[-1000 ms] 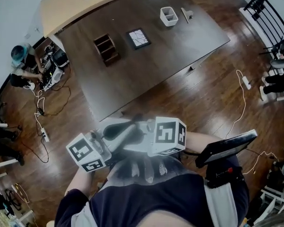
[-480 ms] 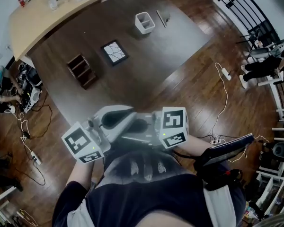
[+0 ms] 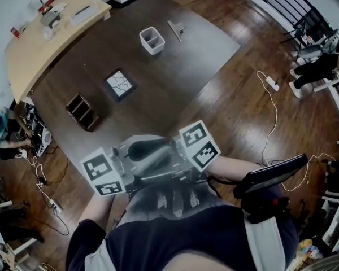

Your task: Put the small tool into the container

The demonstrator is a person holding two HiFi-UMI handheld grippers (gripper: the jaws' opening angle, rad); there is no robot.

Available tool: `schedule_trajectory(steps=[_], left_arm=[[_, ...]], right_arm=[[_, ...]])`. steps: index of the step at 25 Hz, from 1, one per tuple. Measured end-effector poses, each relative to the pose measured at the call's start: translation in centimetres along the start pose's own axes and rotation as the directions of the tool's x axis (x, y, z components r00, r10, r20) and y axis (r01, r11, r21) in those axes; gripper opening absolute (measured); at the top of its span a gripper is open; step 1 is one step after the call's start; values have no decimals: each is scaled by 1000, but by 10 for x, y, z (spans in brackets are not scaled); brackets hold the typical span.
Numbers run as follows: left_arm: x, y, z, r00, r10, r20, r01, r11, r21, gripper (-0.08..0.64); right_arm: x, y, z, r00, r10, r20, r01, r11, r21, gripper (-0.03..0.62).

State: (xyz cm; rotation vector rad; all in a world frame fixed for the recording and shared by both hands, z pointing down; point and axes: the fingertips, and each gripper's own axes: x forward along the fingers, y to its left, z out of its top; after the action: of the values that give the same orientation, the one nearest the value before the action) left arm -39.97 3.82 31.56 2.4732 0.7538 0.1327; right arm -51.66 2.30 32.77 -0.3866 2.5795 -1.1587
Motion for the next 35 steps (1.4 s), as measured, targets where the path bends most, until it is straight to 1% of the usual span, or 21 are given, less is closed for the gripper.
schedule_trajectory(steps=[2,6,9,11,12,13,14,15,16,17,18,20,21,23,25,29,31,35], left_arm=[[34,7,0,1000,10,-19,-9,1000,19,32],[113,13,-4,997,18,-76,-11,996,87,18],[163,19,-3,993,45,-107,-29,990,140,12],[182,20,1,990,57,-126,-37,987,158,8],[187,19,6,990,63,-127,-41,985,170,-2],[192,18,12,990,75,-118,-52,981,186,-2],[196,19,18,990,94,-101,-72,975,208,-2],[199,25,23,989,120,-82,-97,967,234,-2],[201,36,27,987,148,-64,-127,957,259,-2],[203,52,30,982,182,-48,-162,946,282,-2],[205,71,34,974,223,-35,-202,932,301,-2],[213,106,47,949,314,-13,-293,902,318,-3],[218,119,54,936,351,-2,-333,890,312,-3],[231,139,64,920,392,22,-382,878,288,-3],[240,157,69,916,400,34,-392,875,284,-3],[235,192,91,926,375,49,-371,876,309,-3],[224,217,105,926,370,76,-376,882,284,-2],[218,257,132,929,339,147,-366,900,236,-2]], right_arm=[[-34,5,3,1000,28,-5,-28,1000,-1,2],[-108,26,-3,991,126,-38,-126,992,11,2],[-156,37,0,988,151,-35,-152,988,-39,2],[-173,43,5,989,147,-25,-148,988,-50,2],[-178,47,8,992,124,-11,-124,991,-56,2],[-184,50,12,997,80,13,-79,995,-66,2],[-193,49,17,999,18,47,-15,997,-79,2],[-206,44,22,995,-52,89,60,994,-90,2],[-223,32,29,984,-115,132,129,987,-99,2],[-243,18,37,971,-163,175,183,978,-104,2],[-265,4,48,958,-191,213,217,971,-105,2],[-307,-11,72,942,-202,269,235,967,-96,2],[-326,-14,84,936,-202,288,236,968,-88,2],[-358,-21,102,924,-219,313,254,965,-74,2],[-380,-29,114,906,-253,338,289,955,-60,2],[-398,-51,142,866,-309,394,345,938,-22,2],[-402,-70,159,846,-352,401,381,924,8,2],[-425,-101,193,813,-451,367,463,884,61,2]])
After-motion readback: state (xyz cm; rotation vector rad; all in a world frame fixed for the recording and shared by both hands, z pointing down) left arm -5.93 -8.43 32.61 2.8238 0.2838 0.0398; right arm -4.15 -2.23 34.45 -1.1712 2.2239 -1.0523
